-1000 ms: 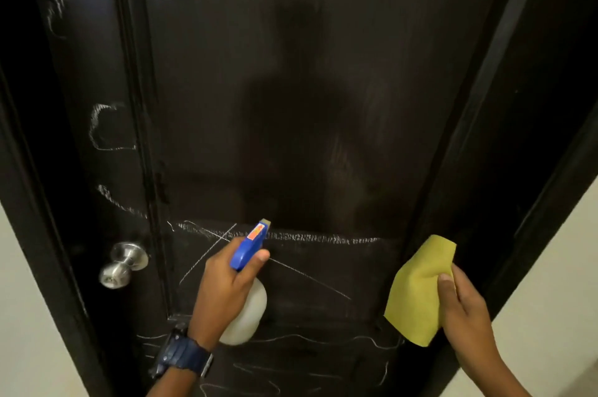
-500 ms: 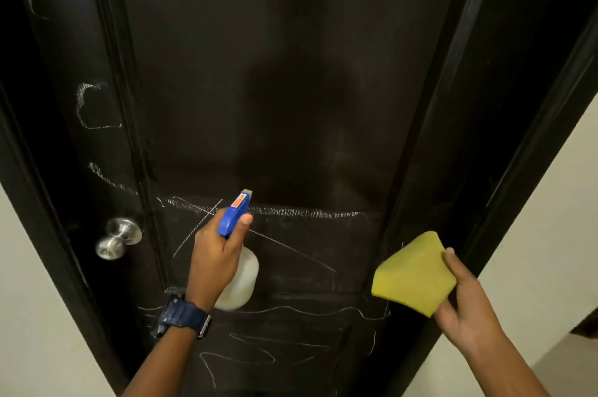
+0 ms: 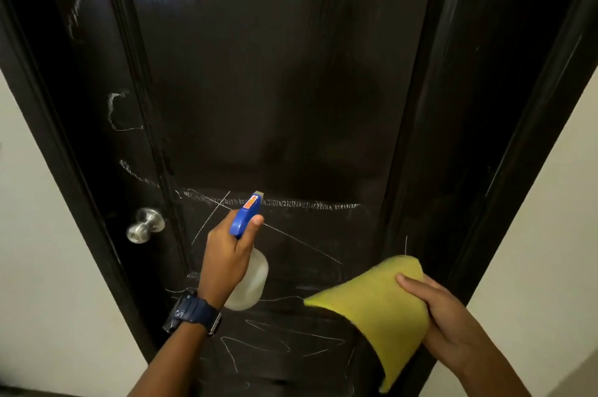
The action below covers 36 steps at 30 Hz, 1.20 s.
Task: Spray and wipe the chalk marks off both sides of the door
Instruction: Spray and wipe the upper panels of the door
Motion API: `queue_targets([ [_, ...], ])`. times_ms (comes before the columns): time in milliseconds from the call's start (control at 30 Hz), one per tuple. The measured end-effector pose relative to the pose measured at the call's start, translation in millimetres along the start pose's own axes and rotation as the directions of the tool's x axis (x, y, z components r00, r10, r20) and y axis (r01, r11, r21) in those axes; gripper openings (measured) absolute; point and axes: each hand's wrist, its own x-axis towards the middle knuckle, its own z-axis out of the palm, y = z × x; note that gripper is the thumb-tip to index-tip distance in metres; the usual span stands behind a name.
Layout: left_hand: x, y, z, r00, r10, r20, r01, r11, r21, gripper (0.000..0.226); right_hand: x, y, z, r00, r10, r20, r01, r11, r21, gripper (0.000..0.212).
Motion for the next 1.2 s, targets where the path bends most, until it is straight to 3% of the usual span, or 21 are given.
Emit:
queue_targets([
  [200, 3.4, 3.7, -5.8, 1.000, -0.018, 0.008, 0.018, 1.000, -0.023, 0.060, 19.0, 30.7, -7.0, 0.959, 0.141, -0.246, -0.141, 0.990, 0.017, 0.052],
  [300, 8.6, -5.4, -12.4, 0.999, -0.025, 0.035, 0.026, 1.000, -0.013, 0.041, 28.5, 28.7, -8.6, 0.927, 0.109, -0.358, -0.087, 0.993, 0.076, 0.054],
  [467, 19.6, -29.7, -16.2, 1.000, -0.009, 0.007, 0.010, 0.997, -0.070, 0.030, 26.3, 4.8, 3.5, 0.909, -0.001, -0.417, 0.062, 0.989, 0.132, 0.031],
  [567, 22.2, -49.9, -14.7, 0.999, -0.002, 0.037, 0.007, 0.993, -0.119, 0.031, 27.5, -3.7, 12.9, 0.899, -0.081, -0.430, 0.166, 0.973, 0.163, 0.042],
  [733, 21.7, -86.3, -9.5, 0.997, -0.031, 0.072, 0.041, 0.989, -0.139, 0.053, 49.0, -16.1, 28.4, 0.848, -0.262, -0.460, 0.367, 0.917, 0.153, 0.037],
  [900, 13.5, -116.8, 15.9, 0.997, -0.073, -0.034, 0.061, 0.960, -0.272, 0.069, 102.6, -4.7, 49.3, 0.719, -0.530, -0.449, 0.591, 0.807, -0.007, 0.041],
  [1033, 8.6, -144.4, 36.7, 0.994, -0.109, -0.016, 0.096, 0.926, -0.365, 0.079, 139.9, 23.9, 49.5, 0.620, -0.662, -0.421, 0.695, 0.712, -0.095, 0.043],
  [1133, 8.6, -165.9, 48.3, 0.998, -0.057, 0.039, 0.068, 0.915, -0.397, 0.074, 160.4, 36.3, 27.5, 0.687, -0.616, -0.385, 0.702, 0.700, 0.131, 0.046],
  [1200, 8.9, -173.6, 54.9, 0.998, -0.035, 0.060, 0.056, 0.910, -0.410, 0.066, 166.3, 41.0, 17.0, 0.687, -0.632, -0.359, 0.717, 0.668, 0.198, 0.049],
])
